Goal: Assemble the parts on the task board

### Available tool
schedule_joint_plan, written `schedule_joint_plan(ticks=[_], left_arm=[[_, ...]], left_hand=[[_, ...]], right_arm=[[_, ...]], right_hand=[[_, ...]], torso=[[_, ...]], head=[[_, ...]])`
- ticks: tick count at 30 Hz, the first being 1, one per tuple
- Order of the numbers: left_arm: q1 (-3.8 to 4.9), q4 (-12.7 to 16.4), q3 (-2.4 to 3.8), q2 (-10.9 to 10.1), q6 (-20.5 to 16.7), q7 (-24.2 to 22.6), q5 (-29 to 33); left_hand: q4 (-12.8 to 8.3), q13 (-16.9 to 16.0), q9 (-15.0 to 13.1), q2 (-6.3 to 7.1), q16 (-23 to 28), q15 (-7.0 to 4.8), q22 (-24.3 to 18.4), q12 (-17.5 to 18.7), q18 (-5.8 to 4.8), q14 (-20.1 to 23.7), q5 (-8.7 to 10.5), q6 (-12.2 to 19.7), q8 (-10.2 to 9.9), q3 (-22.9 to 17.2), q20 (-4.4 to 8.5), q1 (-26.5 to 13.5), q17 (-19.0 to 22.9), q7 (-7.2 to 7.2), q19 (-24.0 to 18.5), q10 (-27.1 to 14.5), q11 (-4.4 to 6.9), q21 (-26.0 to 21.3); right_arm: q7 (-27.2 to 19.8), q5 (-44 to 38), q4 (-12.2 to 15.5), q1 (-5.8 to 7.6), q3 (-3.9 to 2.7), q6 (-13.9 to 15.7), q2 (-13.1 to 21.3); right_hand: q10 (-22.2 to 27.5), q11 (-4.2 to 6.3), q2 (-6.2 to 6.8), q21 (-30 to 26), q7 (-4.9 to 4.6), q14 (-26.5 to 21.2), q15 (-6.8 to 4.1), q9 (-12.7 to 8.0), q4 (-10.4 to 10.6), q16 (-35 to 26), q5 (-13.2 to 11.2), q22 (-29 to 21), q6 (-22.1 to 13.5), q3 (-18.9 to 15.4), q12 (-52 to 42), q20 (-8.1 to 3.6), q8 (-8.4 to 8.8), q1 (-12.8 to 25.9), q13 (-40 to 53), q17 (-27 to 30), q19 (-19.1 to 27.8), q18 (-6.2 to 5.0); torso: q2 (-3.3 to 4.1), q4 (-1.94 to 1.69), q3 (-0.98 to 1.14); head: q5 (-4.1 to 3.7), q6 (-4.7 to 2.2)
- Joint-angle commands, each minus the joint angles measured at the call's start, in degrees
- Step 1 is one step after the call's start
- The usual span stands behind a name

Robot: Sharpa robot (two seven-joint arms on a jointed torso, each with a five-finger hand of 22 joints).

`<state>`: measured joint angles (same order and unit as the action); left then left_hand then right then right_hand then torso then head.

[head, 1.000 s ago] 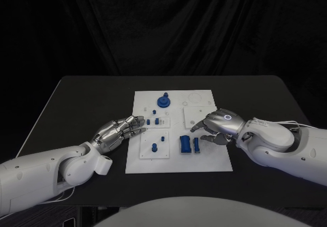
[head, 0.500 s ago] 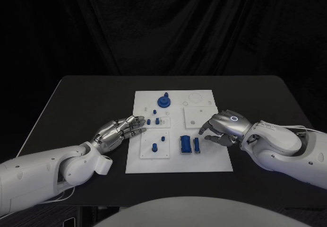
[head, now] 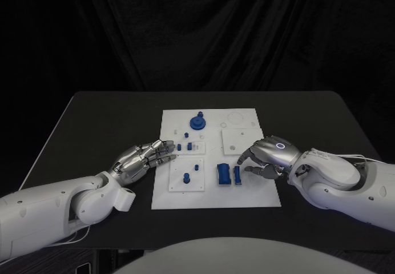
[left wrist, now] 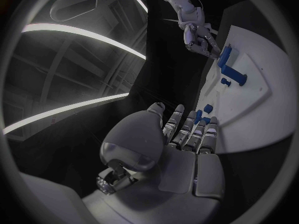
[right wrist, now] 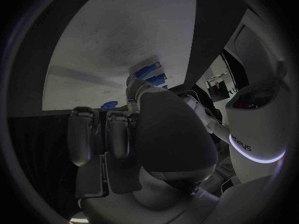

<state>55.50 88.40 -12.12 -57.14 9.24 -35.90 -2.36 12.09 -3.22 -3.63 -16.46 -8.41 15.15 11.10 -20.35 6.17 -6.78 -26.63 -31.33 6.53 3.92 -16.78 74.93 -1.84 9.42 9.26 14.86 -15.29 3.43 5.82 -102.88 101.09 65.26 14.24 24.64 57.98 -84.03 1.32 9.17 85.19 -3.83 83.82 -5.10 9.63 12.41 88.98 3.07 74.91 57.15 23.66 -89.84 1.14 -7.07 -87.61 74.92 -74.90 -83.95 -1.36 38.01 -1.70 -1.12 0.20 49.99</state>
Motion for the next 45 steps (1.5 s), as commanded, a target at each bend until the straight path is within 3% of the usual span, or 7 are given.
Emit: schedule_joint_plan(ticks=[1, 4, 11, 22, 33, 41, 45], left_arm=[[-0.11, 0.1, 0.02, 0.1, 0.7, -0.5, 0.2], [-0.12, 0.1, 0.02, 0.1, 0.7, -0.4, 0.2], [-0.13, 0.1, 0.02, 0.1, 0.8, -0.4, 0.2], [-0.15, 0.0, 0.02, 0.1, 0.8, -0.4, 0.2], [-0.2, -0.1, 0.02, 0.2, 0.9, -0.4, 0.2], [-0.24, -0.1, 0.02, 0.3, 0.9, -0.4, 0.2], [-0.25, -0.1, 0.02, 0.3, 0.9, -0.4, 0.2]], left_hand=[[0.0, -0.1, -0.1, 0.0, -0.2, -0.01, 0.0, -0.3, -0.8, -0.2, -0.1, -0.2, 0.4, -0.3, -0.04, -0.2, -0.1, 2.57, 0.3, 0.5, 0.11, 0.2], [0.0, -0.1, -0.1, 0.0, -0.2, -0.01, 0.0, -0.3, -0.8, -0.2, -0.1, -0.2, 0.4, -0.3, -0.04, -0.2, -0.1, 2.57, 0.3, 0.5, 0.11, 0.2], [0.0, -0.1, -0.1, 0.0, -0.2, -0.01, 0.0, -0.3, -0.8, -0.2, -0.1, -0.2, 0.4, -0.3, -0.04, -0.2, -0.1, 2.57, 0.3, 0.5, 0.11, 0.2], [0.0, -0.1, -0.1, 0.0, -0.2, -0.01, 0.0, -0.3, -0.8, -0.2, -0.1, -0.2, 0.4, -0.3, -0.04, -0.2, -0.1, 2.57, 0.3, 0.5, 0.11, 0.2], [0.0, -0.1, -0.1, 0.03, -0.3, 0.01, -0.1, -0.3, -0.79, -0.2, -0.12, -0.3, 0.4, -0.5, -0.05, -0.2, -0.1, 2.59, 0.3, 0.5, 0.08, 0.2], [0.0, -0.1, -0.1, 0.03, -0.3, 0.01, -0.1, -0.3, -0.79, -0.2, -0.12, -0.3, 0.4, -0.5, -0.05, -0.2, -0.1, 2.59, 0.3, 0.5, 0.08, 0.2], [0.0, -0.1, -0.1, 0.03, -0.3, 0.01, -0.1, -0.3, -0.79, -0.2, -0.12, -0.3, 0.4, -0.5, -0.05, -0.2, -0.1, 2.59, 0.3, 0.5, 0.08, 0.2]], right_arm=[[1.2, 0.3, 0.0, -0.18, -0.01, 0.7, 0.0], [1.3, 0.3, 0.0, -0.22, -0.01, 0.5, -0.1], [1.4, 0.3, -0.1, -0.4, -0.01, -0.2, -0.4], [1.2, 0.3, 0.3, -1.41, -0.01, -0.4, -0.2], [1.7, 0.3, 0.6, -1.71, -0.01, -1.0, -0.1], [4.0, 0.3, 0.4, -1.79, -0.01, -4.5, -0.4], [5.1, 0.3, 0.3, -1.81, -0.01, -6.1, -0.6]], right_hand=[[-6.0, 0.08, 0.21, -0.3, -0.01, 5.6, 0.12, -0.2, 0.0, -0.2, 0.3, 13.3, -0.7, 0.4, -0.2, 0.29, 0.38, -0.3, 15.1, -12.1, -3.5, 0.0], [-6.0, 0.02, 0.44, -0.3, -0.08, 5.6, 0.18, -0.7, 0.1, -0.2, 0.3, 13.3, -2.0, 0.6, -0.2, 0.36, 1.25, -0.4, 15.1, -12.1, -3.5, -0.01], [-6.0, 0.04, 0.44, -0.4, -0.05, 5.6, 0.18, -0.9, 0.1, -0.2, 0.4, 13.3, -2.3, 0.7, -0.2, 0.37, 1.43, -0.5, 15.1, -12.2, -3.5, -0.02], [-6.0, -0.07, 0.16, -0.1, -0.2, 5.5, 0.26, -0.1, -0.1, -0.3, 0.8, 13.4, 1.6, 0.9, -0.2, 0.45, -0.62, -0.7, 15.1, -12.0, -3.6, 0.04], [-6.0, -0.06, 0.11, -0.4, -0.15, 5.6, 0.26, 0.1, -0.3, -0.3, 1.1, 13.3, 2.4, 0.9, -0.2, 0.46, -1.02, -0.8, 15.1, -12.1, -3.5, -0.02], [-6.0, -0.32, 0.35, -1.7, -0.63, 5.4, 0.58, -1.6, -0.3, -0.6, 1.9, 12.8, -2.9, 1.6, -0.2, 0.73, 2.17, -0.4, 15.1, -11.4, -2.8, -0.36], [-1.5, -0.29, 0.5, -3.7, -0.71, 4.9, 0.57, -3.5, -0.4, -1.7, 2.1, 12.2, -6.8, 2.4, 3.3, 0.76, 3.38, 0.1, 8.6, -9.0, -1.9, -0.84]], torso=[[-0.02, -0.03, 0.05], [0.0, -0.06, 0.05], [-0.01, 0.0, -0.02], [0.03, -0.07, 0.05], [0.0, 0.02, 0.02], [-0.01, 0.0, 0.03], [-0.03, 0.01, 0.02]], head=[[-0.1, 0.01], [-0.05, 0.01], [0.04, 0.01], [0.05, 0.01], [-0.02, 0.01], [0.03, 0.01], [0.02, 0.01]])
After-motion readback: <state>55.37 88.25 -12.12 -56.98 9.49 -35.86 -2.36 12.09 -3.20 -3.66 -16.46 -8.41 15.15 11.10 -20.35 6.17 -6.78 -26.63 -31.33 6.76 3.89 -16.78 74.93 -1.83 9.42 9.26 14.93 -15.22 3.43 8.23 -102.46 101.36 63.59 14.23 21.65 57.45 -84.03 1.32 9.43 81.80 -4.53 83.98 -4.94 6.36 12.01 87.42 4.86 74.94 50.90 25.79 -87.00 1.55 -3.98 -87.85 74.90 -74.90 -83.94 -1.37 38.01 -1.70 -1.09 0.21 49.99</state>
